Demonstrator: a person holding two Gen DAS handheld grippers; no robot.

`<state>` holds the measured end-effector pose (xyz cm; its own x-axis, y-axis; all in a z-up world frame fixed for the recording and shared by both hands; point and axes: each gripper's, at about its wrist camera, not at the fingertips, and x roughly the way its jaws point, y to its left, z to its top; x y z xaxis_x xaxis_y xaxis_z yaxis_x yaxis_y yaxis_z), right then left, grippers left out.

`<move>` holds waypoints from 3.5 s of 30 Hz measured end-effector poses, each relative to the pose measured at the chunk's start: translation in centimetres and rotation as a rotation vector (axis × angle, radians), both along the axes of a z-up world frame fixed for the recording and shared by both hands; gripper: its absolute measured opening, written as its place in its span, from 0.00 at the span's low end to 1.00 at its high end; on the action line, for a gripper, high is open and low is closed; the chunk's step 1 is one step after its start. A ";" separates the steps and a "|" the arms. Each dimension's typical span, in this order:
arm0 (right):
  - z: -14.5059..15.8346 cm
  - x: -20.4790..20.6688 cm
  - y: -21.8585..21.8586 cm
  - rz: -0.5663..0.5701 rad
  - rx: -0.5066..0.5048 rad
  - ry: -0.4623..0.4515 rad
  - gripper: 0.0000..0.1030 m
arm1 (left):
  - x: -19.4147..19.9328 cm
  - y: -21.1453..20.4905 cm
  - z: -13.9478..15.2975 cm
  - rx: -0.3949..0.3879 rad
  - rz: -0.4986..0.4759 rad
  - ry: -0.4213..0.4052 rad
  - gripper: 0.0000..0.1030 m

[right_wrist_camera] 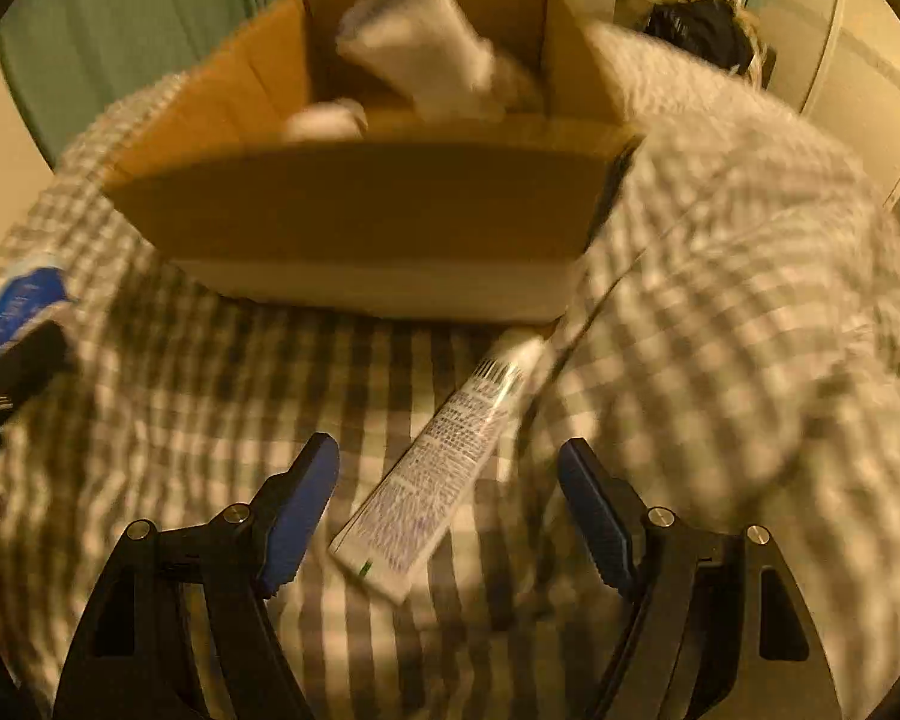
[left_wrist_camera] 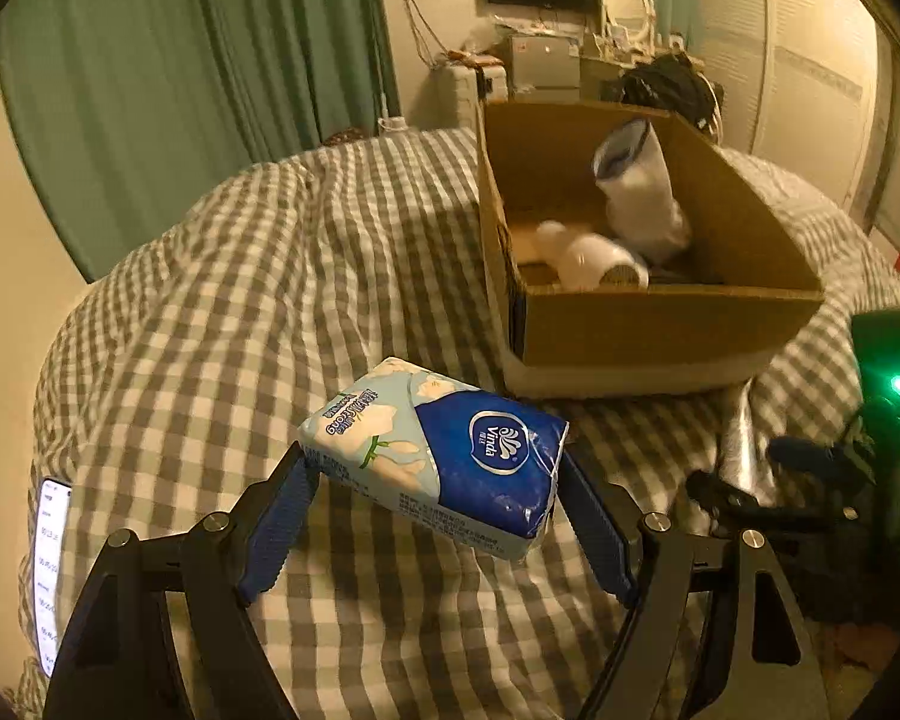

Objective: Organize objects

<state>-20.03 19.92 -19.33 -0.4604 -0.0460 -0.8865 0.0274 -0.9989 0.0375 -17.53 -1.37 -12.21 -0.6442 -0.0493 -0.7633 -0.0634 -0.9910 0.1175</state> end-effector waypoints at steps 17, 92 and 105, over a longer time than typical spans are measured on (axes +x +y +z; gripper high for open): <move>1.0 3.1 -1.8 0.063 0.032 0.052 0.19 | 4.1 -1.3 1.8 0.069 0.049 -0.012 0.80; 10.8 -12.0 2.5 0.047 -0.154 0.323 0.40 | -12.6 7.8 3.1 0.105 -0.187 0.089 0.83; 13.4 -11.7 3.8 -0.021 -0.140 0.394 0.69 | -11.8 8.0 5.5 0.085 -0.182 0.150 0.97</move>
<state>-31.72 23.75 -5.95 -0.7652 -0.1403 -0.6283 0.0467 -0.9855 0.1632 -29.36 6.64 -6.68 -0.7426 0.1382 -0.6553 -0.2304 -0.9715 0.0561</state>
